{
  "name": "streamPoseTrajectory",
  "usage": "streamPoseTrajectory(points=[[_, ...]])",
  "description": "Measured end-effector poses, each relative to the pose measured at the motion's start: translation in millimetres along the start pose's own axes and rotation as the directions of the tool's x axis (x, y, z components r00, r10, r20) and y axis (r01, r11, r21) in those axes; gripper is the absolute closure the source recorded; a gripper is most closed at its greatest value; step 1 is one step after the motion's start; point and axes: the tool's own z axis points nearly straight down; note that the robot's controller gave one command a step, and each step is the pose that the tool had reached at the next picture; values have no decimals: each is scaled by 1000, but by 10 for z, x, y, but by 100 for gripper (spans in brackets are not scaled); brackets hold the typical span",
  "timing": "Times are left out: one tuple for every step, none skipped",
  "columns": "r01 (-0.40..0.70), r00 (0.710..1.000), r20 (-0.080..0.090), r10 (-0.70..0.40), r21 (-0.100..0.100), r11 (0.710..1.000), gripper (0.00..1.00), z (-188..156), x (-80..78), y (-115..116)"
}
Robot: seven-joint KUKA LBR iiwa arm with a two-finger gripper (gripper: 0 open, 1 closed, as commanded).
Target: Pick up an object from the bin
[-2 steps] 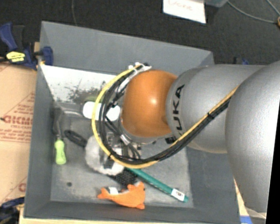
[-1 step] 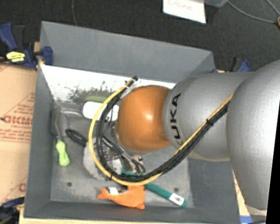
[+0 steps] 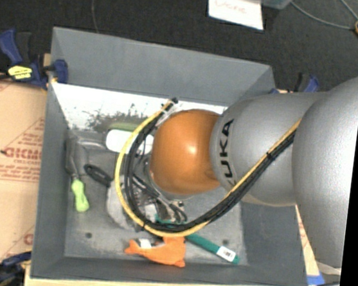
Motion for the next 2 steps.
streamPoseTrajectory(points=[[-182, 983, 4, 182, -1, 983, 100, 276, 130, 1], [-504, 864, 11, 504, -6, 864, 0, 360, -2, 33]])
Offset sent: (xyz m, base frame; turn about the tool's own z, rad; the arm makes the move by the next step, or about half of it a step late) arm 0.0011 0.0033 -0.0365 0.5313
